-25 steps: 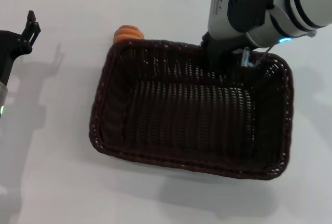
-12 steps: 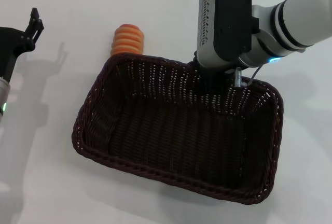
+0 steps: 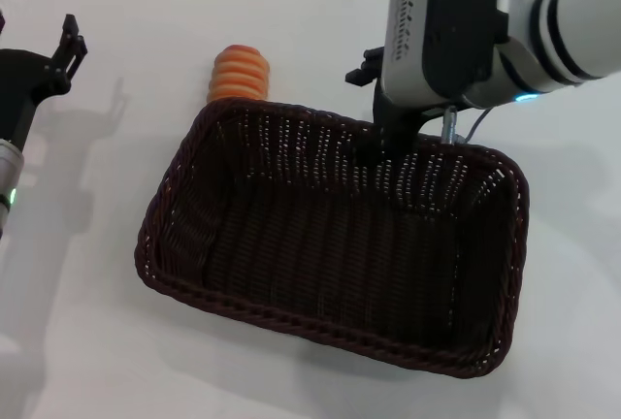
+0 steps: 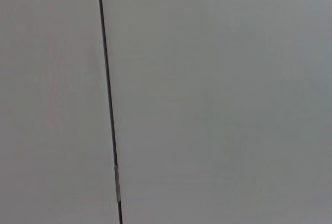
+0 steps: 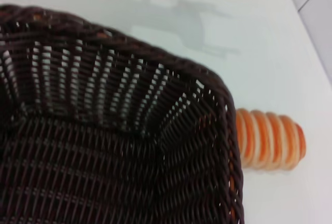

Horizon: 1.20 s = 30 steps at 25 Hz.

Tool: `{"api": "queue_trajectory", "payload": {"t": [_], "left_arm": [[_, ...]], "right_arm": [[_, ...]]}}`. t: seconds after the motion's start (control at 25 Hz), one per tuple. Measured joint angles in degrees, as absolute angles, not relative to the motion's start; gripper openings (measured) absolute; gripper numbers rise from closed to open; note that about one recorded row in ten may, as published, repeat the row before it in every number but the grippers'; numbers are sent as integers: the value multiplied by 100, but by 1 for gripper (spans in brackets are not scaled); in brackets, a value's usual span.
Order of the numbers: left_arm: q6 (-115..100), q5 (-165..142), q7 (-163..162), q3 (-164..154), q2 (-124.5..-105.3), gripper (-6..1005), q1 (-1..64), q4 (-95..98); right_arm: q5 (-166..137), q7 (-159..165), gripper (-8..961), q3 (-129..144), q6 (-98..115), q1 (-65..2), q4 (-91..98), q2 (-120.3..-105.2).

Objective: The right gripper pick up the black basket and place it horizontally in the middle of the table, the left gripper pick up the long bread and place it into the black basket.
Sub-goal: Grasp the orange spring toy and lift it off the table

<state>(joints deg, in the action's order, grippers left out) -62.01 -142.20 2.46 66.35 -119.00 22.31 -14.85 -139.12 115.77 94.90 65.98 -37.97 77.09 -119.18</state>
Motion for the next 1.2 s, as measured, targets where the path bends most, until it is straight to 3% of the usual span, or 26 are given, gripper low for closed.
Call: {"api": "queue_trajectory", "payload": {"t": [0.32, 0.4, 0.44, 0.6, 0.64, 0.84, 0.92, 1.04, 1.2], "left_arm": [[-6152, -14228, 246, 6636, -11892, 851, 2266, -1485], [-6194, -14243, 255, 6636, -11891, 851, 2266, -1485], [-6272, -14262, 280, 6629, -11885, 851, 2267, -1486], [-6438, -14275, 303, 6592, -11860, 851, 2276, -1537], [-6516, -14305, 304, 6557, -11846, 851, 2321, -1577], [-6462, -14604, 313, 6519, -11815, 850, 2455, -1808], [-6389, -14674, 313, 6534, -11808, 850, 2473, -1880], [-5893, -14981, 314, 6600, -11733, 850, 2552, -2307], [-4165, -15555, 300, 6696, -11389, 848, 2547, -3713]], "right_arm": [[-13918, 11993, 826, 9432, 5446, -2771, 8949, -11924], [-13885, 12228, 826, 9403, 4545, -2314, 9128, -11925], [-13680, 12426, 826, 9431, 3458, -1748, 9256, -11922], [-13254, 12445, 825, 9761, 2193, -960, 9370, -11893], [-13156, 12333, 825, 10160, 1328, -443, 9332, -11889], [-13119, 12831, 825, 11249, -1010, 454, 8722, -11893], [-13135, 13069, 825, 11468, -1640, 518, 8435, -11887], [-13220, 14561, 825, 12290, -4365, 532, 6817, -11883], [-13233, 15822, 825, 12641, -5716, 393, 5724, -11878]]}}
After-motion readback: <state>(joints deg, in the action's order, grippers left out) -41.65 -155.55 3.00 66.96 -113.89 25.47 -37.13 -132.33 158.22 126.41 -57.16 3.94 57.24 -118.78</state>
